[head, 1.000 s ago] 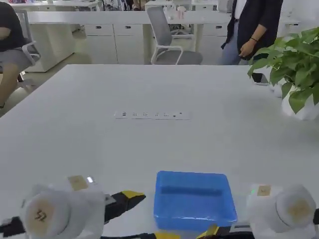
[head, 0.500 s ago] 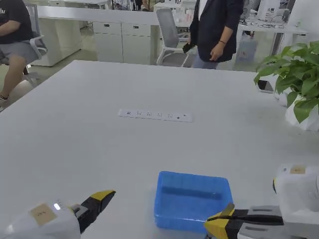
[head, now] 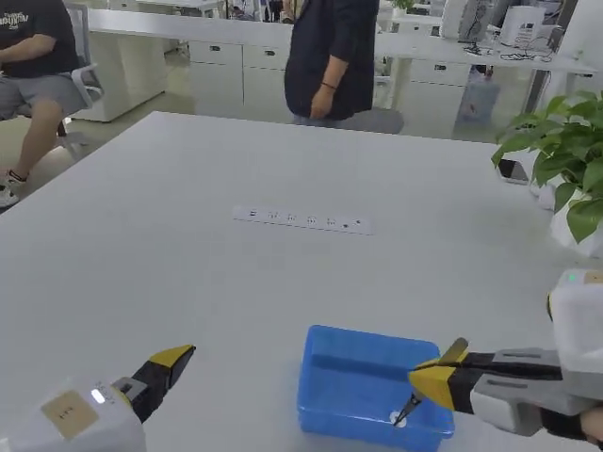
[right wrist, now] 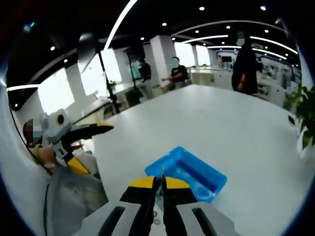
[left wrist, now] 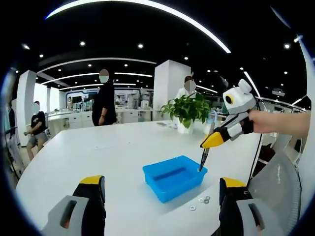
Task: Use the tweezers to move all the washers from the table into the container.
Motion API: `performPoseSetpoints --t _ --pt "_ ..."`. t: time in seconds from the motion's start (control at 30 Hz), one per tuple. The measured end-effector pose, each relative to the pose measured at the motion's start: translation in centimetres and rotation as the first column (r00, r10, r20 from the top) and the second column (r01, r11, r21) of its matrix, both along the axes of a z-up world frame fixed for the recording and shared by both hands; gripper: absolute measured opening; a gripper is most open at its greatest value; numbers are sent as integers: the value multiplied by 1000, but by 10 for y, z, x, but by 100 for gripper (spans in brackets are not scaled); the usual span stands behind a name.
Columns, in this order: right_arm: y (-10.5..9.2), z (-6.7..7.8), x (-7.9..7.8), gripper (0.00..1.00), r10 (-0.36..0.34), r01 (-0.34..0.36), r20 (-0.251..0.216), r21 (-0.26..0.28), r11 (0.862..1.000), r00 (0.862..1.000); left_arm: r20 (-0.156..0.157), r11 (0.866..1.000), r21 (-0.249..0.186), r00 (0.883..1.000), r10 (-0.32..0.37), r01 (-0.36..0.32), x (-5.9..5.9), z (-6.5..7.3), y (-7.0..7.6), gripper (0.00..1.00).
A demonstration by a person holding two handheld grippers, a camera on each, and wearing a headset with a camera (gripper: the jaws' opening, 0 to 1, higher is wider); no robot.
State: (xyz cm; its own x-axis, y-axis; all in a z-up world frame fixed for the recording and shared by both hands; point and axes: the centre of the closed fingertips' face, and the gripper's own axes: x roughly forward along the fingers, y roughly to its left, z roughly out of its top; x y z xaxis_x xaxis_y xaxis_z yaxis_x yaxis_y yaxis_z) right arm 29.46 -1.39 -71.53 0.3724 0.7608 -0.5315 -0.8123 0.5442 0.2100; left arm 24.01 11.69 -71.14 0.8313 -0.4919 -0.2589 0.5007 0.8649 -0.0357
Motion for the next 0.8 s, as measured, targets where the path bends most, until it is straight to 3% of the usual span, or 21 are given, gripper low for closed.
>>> performPoseSetpoints --t 0.2,0.43,0.5,0.53,0.6,0.67,0.8 --pt "-7 -3 20 2 -55 55 -14 -6 998 998 22 1000 21 1000 19 -19 2 2 -1 99" --pt "-18 -21 40 2 -102 100 -32 -60 993 994 41 998 63 999 9 -12 1 -1 -6 99" --pt "-19 -27 45 2 -114 111 -42 -62 992 993 50 999 37 999 16 -18 2 1 -6 99" --pt "-19 -31 47 2 -120 117 -53 -60 991 991 75 1000 11 997 23 -24 3 6 -5 99" --pt "-20 -37 50 2 -134 129 -67 -62 990 989 94 1000 6 995 25 -26 3 10 -3 99" --pt "-20 -44 52 2 -140 135 -78 -66 989 987 78 999 -38 996 41 -39 3 10 -1 99" --pt "-24 -57 58 2 -156 148 -89 -84 985 984 62 998 -30 997 49 -47 5 6 1 99"
